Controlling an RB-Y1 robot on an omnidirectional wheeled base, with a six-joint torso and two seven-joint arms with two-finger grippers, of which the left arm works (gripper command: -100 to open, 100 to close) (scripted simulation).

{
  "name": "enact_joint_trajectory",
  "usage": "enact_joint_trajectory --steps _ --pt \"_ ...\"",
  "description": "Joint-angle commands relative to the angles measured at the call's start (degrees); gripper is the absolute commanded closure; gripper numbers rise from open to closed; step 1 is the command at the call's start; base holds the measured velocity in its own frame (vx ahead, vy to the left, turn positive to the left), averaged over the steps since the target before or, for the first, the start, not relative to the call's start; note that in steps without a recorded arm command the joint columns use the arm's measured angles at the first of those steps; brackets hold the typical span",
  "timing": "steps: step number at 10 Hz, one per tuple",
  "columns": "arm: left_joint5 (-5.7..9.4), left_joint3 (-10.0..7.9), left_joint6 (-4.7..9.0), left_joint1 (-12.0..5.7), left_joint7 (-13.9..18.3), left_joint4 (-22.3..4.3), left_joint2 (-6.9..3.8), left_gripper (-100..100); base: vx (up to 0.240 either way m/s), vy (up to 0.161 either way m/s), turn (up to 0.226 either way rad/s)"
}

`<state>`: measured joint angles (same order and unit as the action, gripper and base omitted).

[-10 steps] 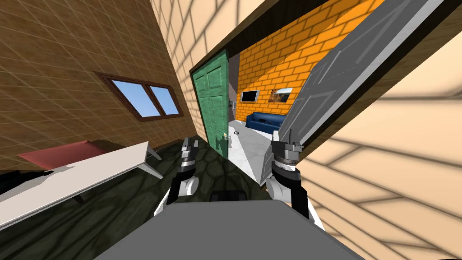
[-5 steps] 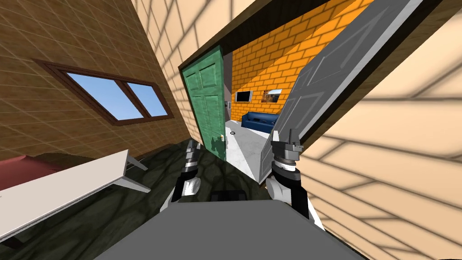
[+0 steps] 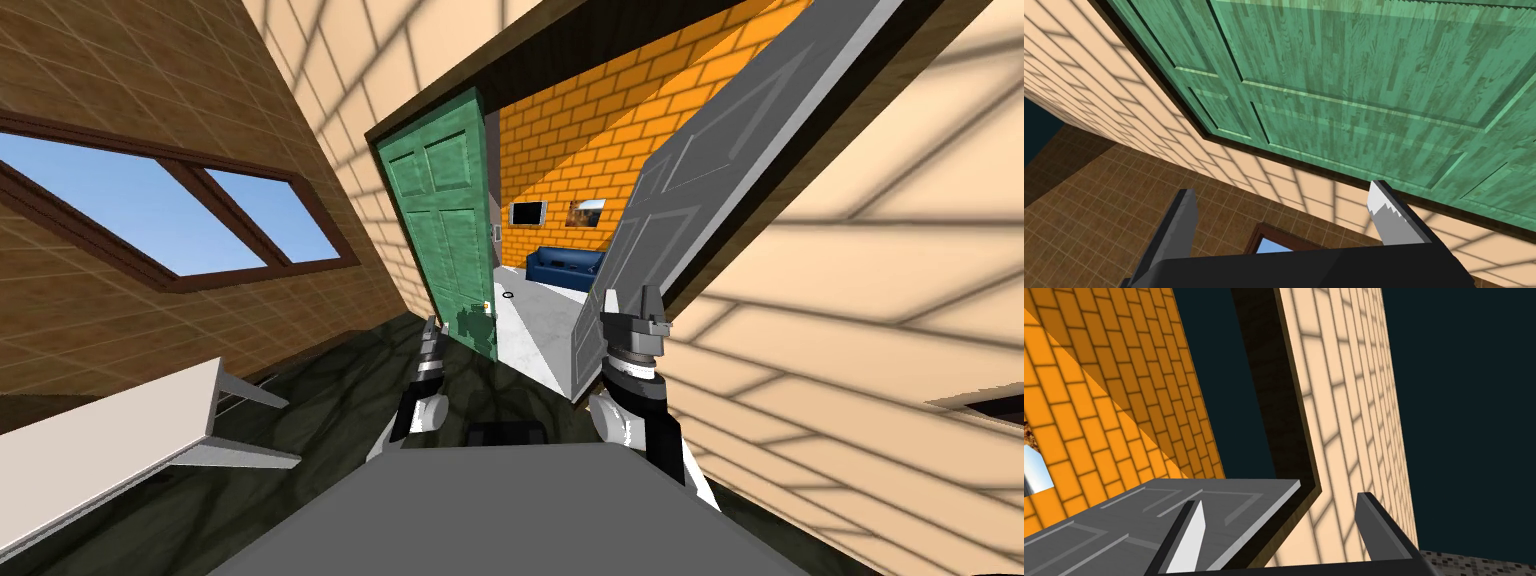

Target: Push the door open

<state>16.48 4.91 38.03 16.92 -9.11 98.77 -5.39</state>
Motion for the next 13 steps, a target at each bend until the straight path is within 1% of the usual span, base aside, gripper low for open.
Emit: enact_joint_trajectory --steps 1,13 --pt "0.65 0.5 0.56 -0.35 -0.44 -2.47 -0.11 -100 0.079 0.08 -0.23" --pt "5.84 3.01 3.07 -5.14 -3.3 -20.61 -0.74 -100 0.047 0.106 -0.199"
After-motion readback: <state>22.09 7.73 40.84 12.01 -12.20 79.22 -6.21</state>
